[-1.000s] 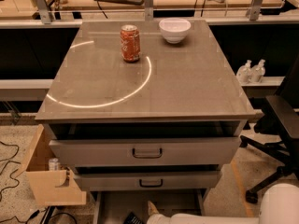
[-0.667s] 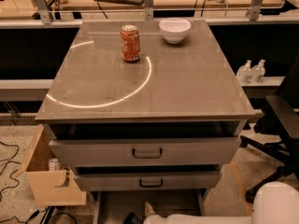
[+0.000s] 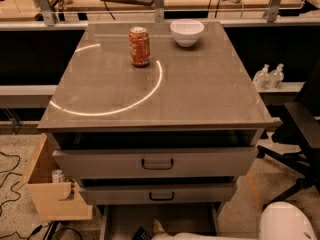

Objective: Pick rxbar blueberry from bottom drawer and place on counter

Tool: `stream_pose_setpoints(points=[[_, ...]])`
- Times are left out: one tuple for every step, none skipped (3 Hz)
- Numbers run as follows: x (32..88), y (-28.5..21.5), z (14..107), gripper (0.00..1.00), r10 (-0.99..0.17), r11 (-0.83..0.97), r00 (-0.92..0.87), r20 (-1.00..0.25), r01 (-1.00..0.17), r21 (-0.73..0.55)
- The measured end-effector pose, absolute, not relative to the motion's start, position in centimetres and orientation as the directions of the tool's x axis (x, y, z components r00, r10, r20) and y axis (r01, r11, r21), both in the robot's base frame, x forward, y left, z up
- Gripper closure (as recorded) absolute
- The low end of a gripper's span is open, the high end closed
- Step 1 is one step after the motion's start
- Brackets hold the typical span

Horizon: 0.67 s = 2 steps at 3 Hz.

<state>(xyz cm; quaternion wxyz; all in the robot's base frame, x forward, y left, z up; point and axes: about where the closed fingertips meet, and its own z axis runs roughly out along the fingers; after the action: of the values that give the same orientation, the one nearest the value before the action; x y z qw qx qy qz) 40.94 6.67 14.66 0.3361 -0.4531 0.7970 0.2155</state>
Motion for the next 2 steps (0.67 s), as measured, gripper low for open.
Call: stream_pose_setpoints(points=[[40.9, 6.7, 14.7, 0.0, -0.577, 0.496, -0.363, -0.731, -0.867, 0.039], [41.0, 7.6, 13.1, 0.0, -0.578, 0.491, -0.374, -0.726, -0.869, 0.056]])
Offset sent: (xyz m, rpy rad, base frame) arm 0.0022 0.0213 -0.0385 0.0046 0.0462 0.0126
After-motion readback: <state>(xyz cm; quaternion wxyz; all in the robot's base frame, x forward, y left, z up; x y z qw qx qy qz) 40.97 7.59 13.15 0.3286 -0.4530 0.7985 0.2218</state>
